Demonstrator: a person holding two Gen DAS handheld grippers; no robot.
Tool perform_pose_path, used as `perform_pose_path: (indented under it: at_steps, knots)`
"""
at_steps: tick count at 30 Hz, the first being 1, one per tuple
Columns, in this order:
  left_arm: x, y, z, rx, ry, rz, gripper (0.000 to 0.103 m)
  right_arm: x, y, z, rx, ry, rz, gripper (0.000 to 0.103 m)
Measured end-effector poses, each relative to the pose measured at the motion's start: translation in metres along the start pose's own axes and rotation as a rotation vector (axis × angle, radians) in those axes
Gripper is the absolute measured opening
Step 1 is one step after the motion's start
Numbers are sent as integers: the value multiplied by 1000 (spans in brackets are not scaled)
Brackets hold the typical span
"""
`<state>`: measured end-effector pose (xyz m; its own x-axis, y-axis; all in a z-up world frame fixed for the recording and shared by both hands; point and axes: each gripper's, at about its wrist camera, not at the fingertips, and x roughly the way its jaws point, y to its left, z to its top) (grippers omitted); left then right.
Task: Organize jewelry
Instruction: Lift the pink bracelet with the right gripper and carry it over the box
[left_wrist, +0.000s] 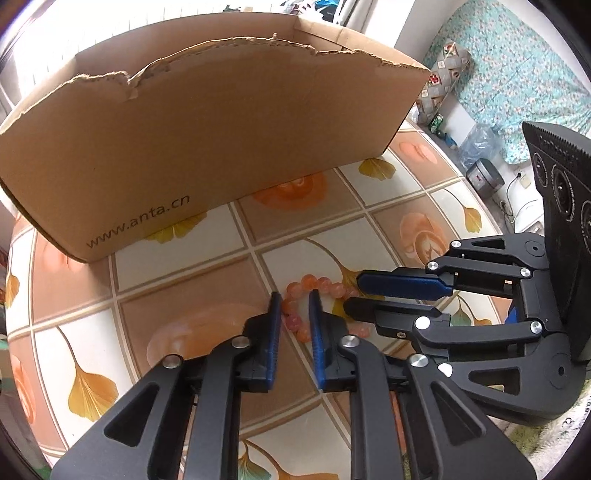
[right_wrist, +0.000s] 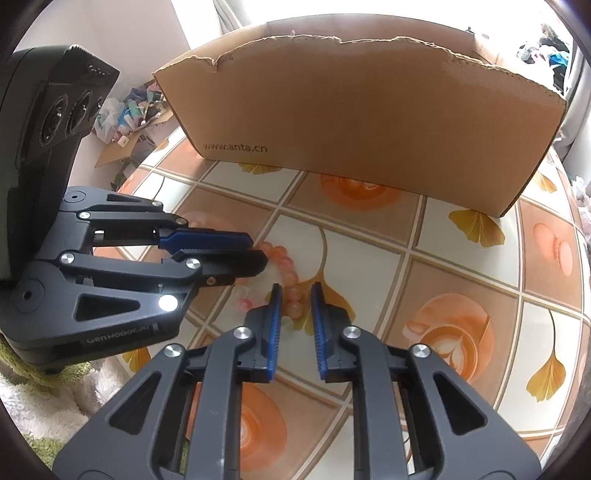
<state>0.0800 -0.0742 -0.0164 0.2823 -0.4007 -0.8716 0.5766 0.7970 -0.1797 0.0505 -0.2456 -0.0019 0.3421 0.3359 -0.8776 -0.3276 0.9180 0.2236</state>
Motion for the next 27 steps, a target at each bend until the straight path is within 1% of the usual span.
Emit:
perform_pose_path:
  at_steps: [4, 7, 9, 12, 16, 20, 22, 25, 27]
  knots:
    - [-2, 1, -2, -7, -17, -4, 10, -3, -8, -2, 42, -16, 29, 9]
    - [-6, -4, -2, -2, -33, -11, 9, -9, -10, -3, 46, -33, 16, 8]
    - [-16, -6, -1, 7, -59, 0, 9, -18, -12, -3, 52, -57, 14, 8]
    - [-34, -12, 4, 9, -98, -14, 9, -40, -13, 1, 56, -107, 20, 8]
    - [-71, -19, 13, 34, -174, -11, 9, -73, -10, 15, 28, -190, 10, 9]
    - [-109, -26, 41, 70, -282, -10, 9, -107, -11, 37, -22, -287, -4, 9]
    - [-122, -26, 61, 85, -325, -23, 9, -121, -16, 55, -54, -335, -10, 9]
    - [-127, -25, 88, 110, -355, -11, 9, -128, -29, 82, -85, -365, -15, 9]
    - [-117, -18, 113, 104, -339, -20, 9, -123, -43, 104, -95, -358, -11, 9]
